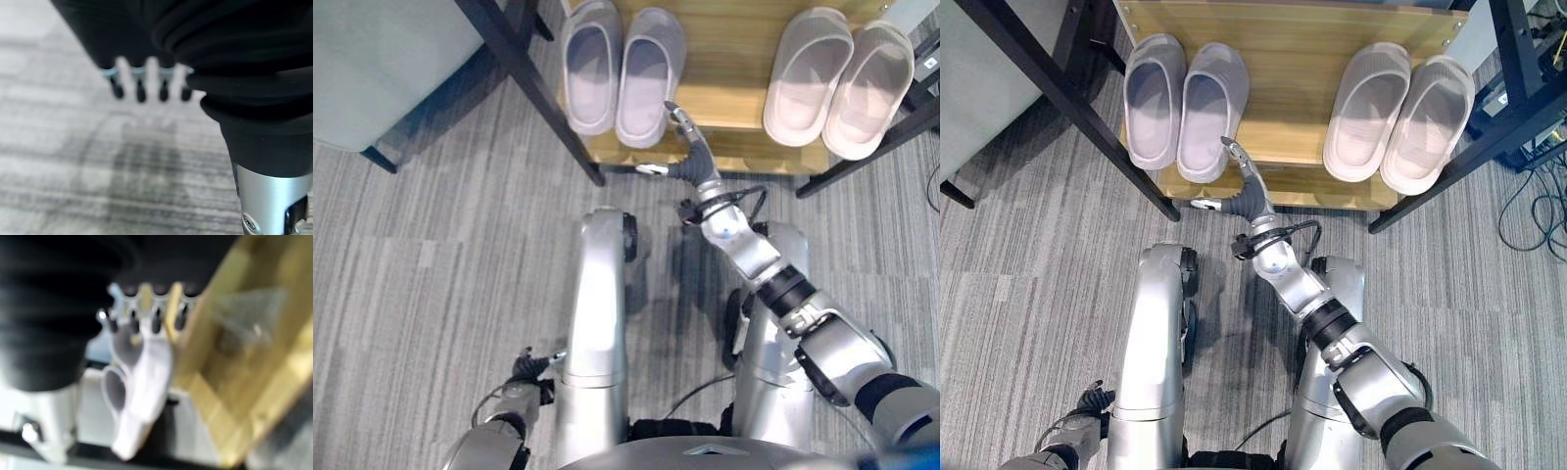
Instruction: Arrange the slippers neatly on the shoe rack.
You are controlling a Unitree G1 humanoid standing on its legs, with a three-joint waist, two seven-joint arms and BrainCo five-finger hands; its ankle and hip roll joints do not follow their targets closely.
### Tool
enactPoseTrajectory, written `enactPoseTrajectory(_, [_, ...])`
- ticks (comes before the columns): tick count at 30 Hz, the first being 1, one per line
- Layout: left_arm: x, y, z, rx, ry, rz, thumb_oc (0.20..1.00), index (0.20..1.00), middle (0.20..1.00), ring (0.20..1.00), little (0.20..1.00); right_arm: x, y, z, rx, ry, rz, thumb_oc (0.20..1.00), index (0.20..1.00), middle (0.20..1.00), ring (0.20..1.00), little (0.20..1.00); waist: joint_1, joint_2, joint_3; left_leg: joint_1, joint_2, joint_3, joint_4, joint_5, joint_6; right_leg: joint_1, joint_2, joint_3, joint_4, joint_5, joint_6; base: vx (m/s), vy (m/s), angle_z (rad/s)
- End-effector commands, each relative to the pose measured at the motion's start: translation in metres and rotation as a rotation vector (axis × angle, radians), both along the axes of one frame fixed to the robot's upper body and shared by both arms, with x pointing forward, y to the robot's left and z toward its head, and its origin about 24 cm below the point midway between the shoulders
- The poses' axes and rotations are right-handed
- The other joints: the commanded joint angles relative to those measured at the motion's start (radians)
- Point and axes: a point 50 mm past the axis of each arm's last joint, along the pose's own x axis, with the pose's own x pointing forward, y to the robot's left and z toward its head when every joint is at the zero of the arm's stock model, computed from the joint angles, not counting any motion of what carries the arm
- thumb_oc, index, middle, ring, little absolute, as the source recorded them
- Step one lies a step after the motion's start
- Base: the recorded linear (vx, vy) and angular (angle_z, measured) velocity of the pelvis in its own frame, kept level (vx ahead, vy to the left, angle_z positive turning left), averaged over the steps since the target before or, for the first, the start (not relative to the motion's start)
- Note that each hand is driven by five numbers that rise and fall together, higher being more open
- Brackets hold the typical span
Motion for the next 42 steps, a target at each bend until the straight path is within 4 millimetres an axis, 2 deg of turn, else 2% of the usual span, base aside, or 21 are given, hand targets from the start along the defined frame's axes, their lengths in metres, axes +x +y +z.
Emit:
enactPoseTrajectory(1, [0.006,-0.010,0.002,0.028,-0.025,-0.084,1.000,1.000,1.000,1.000,1.000,-0.026,0.013,0.047,0.046,-0.250,0.105,1.000,1.000,1.000,1.000,1.000,0.018,0.011,-0.016,0.064,-0.040,0.006,-0.160,0.008,0.087,0.153,-0.044,0.070,-0.137,0.206,-0.066,-0.11,0.151,0.15])
enactPoseTrajectory(2, [0.018,-0.011,0.007,0.035,-0.056,-0.099,1.000,1.000,1.000,1.000,1.000,-0.028,0.006,0.035,0.028,-0.228,0.089,1.000,1.000,1.000,1.000,1.000,0.015,0.009,-0.061,0.085,-0.027,0.006,-0.292,0.050,0.090,0.173,-0.060,0.036,-0.282,0.223,-0.069,-0.12,0.223,0.17])
enactPoseTrajectory(6, [0.038,-0.025,0.018,0.052,-0.138,-0.195,1.000,1.000,1.000,1.000,1.000,-0.034,-0.019,-0.014,-0.020,-0.085,0.028,1.000,1.000,1.000,1.000,1.000,0.001,-0.010,-0.115,0.257,0.021,0.005,-0.591,0.159,0.100,0.308,-0.100,-0.048,-0.587,0.272,-0.064,-0.07,0.154,0.01])
enactPoseTrajectory(7, [0.038,-0.025,0.018,0.052,-0.137,-0.195,1.000,1.000,1.000,1.000,1.000,-0.034,-0.020,-0.014,-0.020,-0.084,0.028,1.000,1.000,1.000,1.000,1.000,0.001,-0.009,-0.113,0.259,0.021,0.004,-0.592,0.160,0.100,0.310,-0.100,-0.049,-0.588,0.273,-0.064,-0.07,0.127,-0.18])
enactPoseTrajectory(8, [0.047,-0.034,0.023,0.063,-0.172,-0.254,1.000,1.000,1.000,1.000,1.000,-0.039,-0.035,-0.041,-0.034,0.013,-0.015,1.000,1.000,1.000,1.000,1.000,-0.011,-0.019,-0.131,0.374,0.044,0.010,-0.754,0.205,0.098,0.403,-0.117,-0.078,-0.741,0.298,-0.055,-0.03,0.090,-0.12])
enactPoseTrajectory(9, [0.047,-0.034,0.023,0.063,-0.172,-0.255,1.000,1.000,1.000,1.000,1.000,-0.039,-0.036,-0.041,-0.034,0.013,-0.016,1.000,1.000,1.000,1.000,1.000,-0.011,-0.018,-0.129,0.379,0.043,0.010,-0.760,0.209,0.099,0.408,-0.117,-0.080,-0.746,0.301,-0.056,-0.06,0.154,-0.08])
enactPoseTrajectory(10, [0.058,-0.043,0.030,0.081,-0.221,-0.315,1.000,1.000,1.000,1.000,1.000,-0.045,-0.059,-0.077,-0.021,0.151,-0.089,1.000,1.000,1.000,1.000,1.000,-0.028,-0.030,-0.144,0.505,0.062,0.018,-0.936,0.269,0.088,0.523,-0.126,-0.121,-0.933,0.345,-0.047,-0.03,0.088,-0.05])
enactPoseTrajectory(14, [0.068,-0.059,0.038,0.102,-0.261,-0.454,1.000,1.000,1.000,1.000,1.000,-0.060,-0.103,-0.141,-0.058,0.400,-0.264,1.000,1.000,1.000,1.000,1.000,-0.053,-0.055,-0.192,0.755,0.074,0.047,-1.288,0.390,0.061,0.756,-0.112,-0.218,-1.308,0.443,-0.015,0.02,0.047,-0.01])
enactPoseTrajectory(15, [0.067,-0.059,0.038,0.102,-0.260,-0.454,1.000,1.000,1.000,1.000,1.000,-0.060,-0.103,-0.141,-0.058,0.400,-0.264,1.000,1.000,1.000,1.000,1.000,-0.053,-0.054,-0.186,0.768,0.075,0.047,-1.299,0.395,0.061,0.769,-0.111,-0.221,-1.319,0.448,-0.015,0.02,0.037,-0.02])
enactPoseTrajectory(16, [0.021,-0.058,0.018,0.084,-0.200,-0.606,1.000,1.000,1.000,1.000,1.000,-0.069,-0.133,-0.172,-0.038,0.542,-0.392,1.000,1.000,1.000,1.000,1.000,-0.032,-0.039,-0.215,0.884,0.068,0.045,-1.488,0.489,0.063,0.877,-0.111,-0.275,-1.494,0.536,0.001,0.07,0.022,-0.08])
enactPoseTrajectory(17, [0.021,-0.059,0.018,0.083,-0.198,-0.605,1.000,1.000,1.000,1.000,1.000,-0.069,-0.133,-0.173,-0.040,0.544,-0.391,1.000,1.000,1.000,1.000,1.000,-0.031,-0.040,-0.211,0.902,0.071,0.046,-1.480,0.461,0.061,0.895,-0.109,-0.271,-1.489,0.513,0.009,0.12,-0.020,-0.08])
enactPoseTrajectory(18, [-0.001,-0.070,-0.006,0.073,-0.018,-0.711,1.000,1.000,1.000,1.000,1.000,-0.080,-0.137,-0.189,0.023,0.604,-0.415,1.000,1.000,1.000,1.000,1.000,-0.045,-0.067,-0.248,1.034,0.073,0.074,-1.675,0.536,0.043,1.019,-0.091,-0.302,-1.677,0.606,0.032,0.12,-0.057,-0.09])
enactPoseTrajectory(20, [-0.001,-0.071,-0.006,0.073,-0.018,-0.711,1.000,1.000,1.000,1.000,1.000,-0.080,-0.137,-0.189,0.023,0.604,-0.415,1.000,1.000,1.000,1.000,1.000,-0.044,-0.067,-0.242,1.044,0.074,0.075,-1.682,0.539,0.043,1.028,-0.091,-0.303,-1.683,0.609,0.032,0.10,-0.048,0.09])
enactPoseTrajectory(21, [-0.008,-0.074,-0.010,0.116,0.027,-0.813,1.000,1.000,1.000,1.000,1.000,-0.108,-0.156,-0.220,-0.019,0.742,-0.477,1.000,1.000,1.000,1.000,1.000,-0.051,-0.071,-0.291,1.162,0.073,0.089,-1.848,0.593,0.028,1.138,-0.071,-0.325,-1.844,0.672,0.048,0.27,-0.092,-0.18])
enactPoseTrajectory(23, [-0.012,-0.090,-0.010,0.173,0.005,-0.995,1.000,1.000,1.000,1.000,1.000,-0.130,-0.172,-0.239,-0.101,0.843,-0.521,1.000,1.000,1.000,1.000,1.000,-0.057,-0.063,-0.337,1.303,0.083,0.108,-2.020,0.643,0.017,1.263,-0.051,-0.337,-2.023,0.738,0.062,0.30,-0.092,-0.31])
enactPoseTrajectory(27, [-0.012,-0.107,0.000,0.151,-0.081,-1.131,1.000,1.000,1.000,1.000,1.000,-0.159,-0.191,-0.260,-0.139,0.967,-0.588,1.000,1.000,1.000,1.000,1.000,-0.060,-0.043,-0.391,1.408,0.088,0.127,-2.163,0.691,0.014,1.342,-0.035,-0.350,-2.152,0.791,0.075,0.15,-0.039,-0.10])
enactPoseTrajectory(30, [-0.006,-0.122,0.028,0.058,-0.254,-1.224,1.000,1.000,1.000,1.000,1.000,-0.192,-0.197,-0.283,-0.156,1.131,-0.621,1.000,1.000,1.000,1.000,1.000,-0.053,-0.021,-0.443,1.537,0.092,0.144,-2.294,0.715,0.021,1.450,-0.009,-0.342,-2.275,0.826,0.081,0.16,-0.071,-0.14])
enactPoseTrajectory(35, [0.005,-0.138,0.053,0.050,-0.370,-1.343,1.000,1.000,1.000,1.000,1.000,-0.209,-0.189,-0.298,-0.144,1.233,-0.615,1.000,1.000,1.000,1.000,1.000,-0.057,-0.009,-0.462,1.615,0.091,0.156,-2.351,0.722,0.014,1.520,0.013,-0.330,-2.336,0.831,0.081,0.12,-0.095,-0.07])
enactPoseTrajectory(37, [0.013,-0.148,0.071,0.097,-0.451,-1.458,1.000,1.000,1.000,1.000,1.000,-0.216,-0.186,-0.302,-0.146,1.261,-0.605,1.000,1.000,1.000,1.000,1.000,-0.064,-0.003,-0.470,1.628,0.090,0.163,-2.351,0.712,0.011,1.543,0.019,-0.326,-2.356,0.829,0.079,0.06,-0.096,-0.05])
enactPoseTrajectory(38, [0.024,-0.156,0.096,0.162,-0.557,-1.548,1.000,1.000,1.000,1.000,1.000,-0.222,-0.184,-0.305,-0.151,1.278,-0.594,1.000,1.000,1.000,1.000,1.000,-0.074,0.007,-0.477,1.630,0.092,0.167,-2.351,0.723,0.006,1.551,0.021,-0.327,-2.362,0.833,0.075,0.02,-0.071,-0.04])
enactPoseTrajectory(42, [0.038,-0.160,0.129,0.223,-0.717,-1.562,1.000,1.000,1.000,1.000,1.000,-0.226,-0.182,-0.307,-0.141,1.298,-0.596,1.000,1.000,1.000,1.000,1.000,-0.085,0.019,-0.465,1.631,0.090,0.169,-2.351,0.721,0.001,1.553,0.029,-0.322,-2.356,0.822,0.071,0.01,-0.071,-0.01])
